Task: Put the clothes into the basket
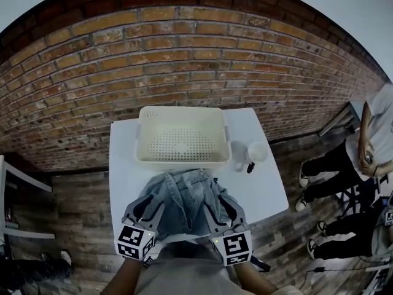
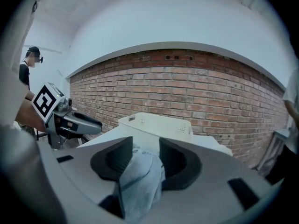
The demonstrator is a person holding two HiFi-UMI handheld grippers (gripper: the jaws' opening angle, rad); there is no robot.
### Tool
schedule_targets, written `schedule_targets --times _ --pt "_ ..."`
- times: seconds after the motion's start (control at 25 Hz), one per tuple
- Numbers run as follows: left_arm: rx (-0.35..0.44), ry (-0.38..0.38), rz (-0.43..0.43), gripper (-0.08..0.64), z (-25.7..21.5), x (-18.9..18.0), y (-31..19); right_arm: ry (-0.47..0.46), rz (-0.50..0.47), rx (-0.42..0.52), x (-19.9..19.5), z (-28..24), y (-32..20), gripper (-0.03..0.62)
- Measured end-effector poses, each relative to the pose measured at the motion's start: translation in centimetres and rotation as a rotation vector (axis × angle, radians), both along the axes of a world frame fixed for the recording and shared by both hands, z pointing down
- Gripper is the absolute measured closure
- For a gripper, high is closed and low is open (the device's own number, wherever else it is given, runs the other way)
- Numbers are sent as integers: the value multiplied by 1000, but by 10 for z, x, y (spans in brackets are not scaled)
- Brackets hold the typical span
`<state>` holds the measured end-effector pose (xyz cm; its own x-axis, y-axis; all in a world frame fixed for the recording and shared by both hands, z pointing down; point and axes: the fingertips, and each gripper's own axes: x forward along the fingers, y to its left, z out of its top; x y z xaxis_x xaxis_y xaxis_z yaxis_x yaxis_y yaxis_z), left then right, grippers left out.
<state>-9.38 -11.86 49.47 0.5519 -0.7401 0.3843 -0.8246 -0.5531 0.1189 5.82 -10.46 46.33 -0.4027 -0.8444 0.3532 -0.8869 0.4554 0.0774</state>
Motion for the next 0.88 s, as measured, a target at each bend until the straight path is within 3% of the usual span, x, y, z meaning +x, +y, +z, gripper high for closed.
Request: schedule_targets --times 0.04,0.08,0.36,0.88 --pt "-22 2 0 370 5 -1 -2 -3 -11 -21 1 6 -2 394" --pt "-45 1 -2 321 10 -3 -5 -2 -22 -41 3 12 -3 347" --pt "-182 -55 25 138 47 -7 -10 54 -63 -154 19 49 -11 186" --pt "-398 -147 88 26 107 -11 -12 94 -89 -432 48 124 -23 28"
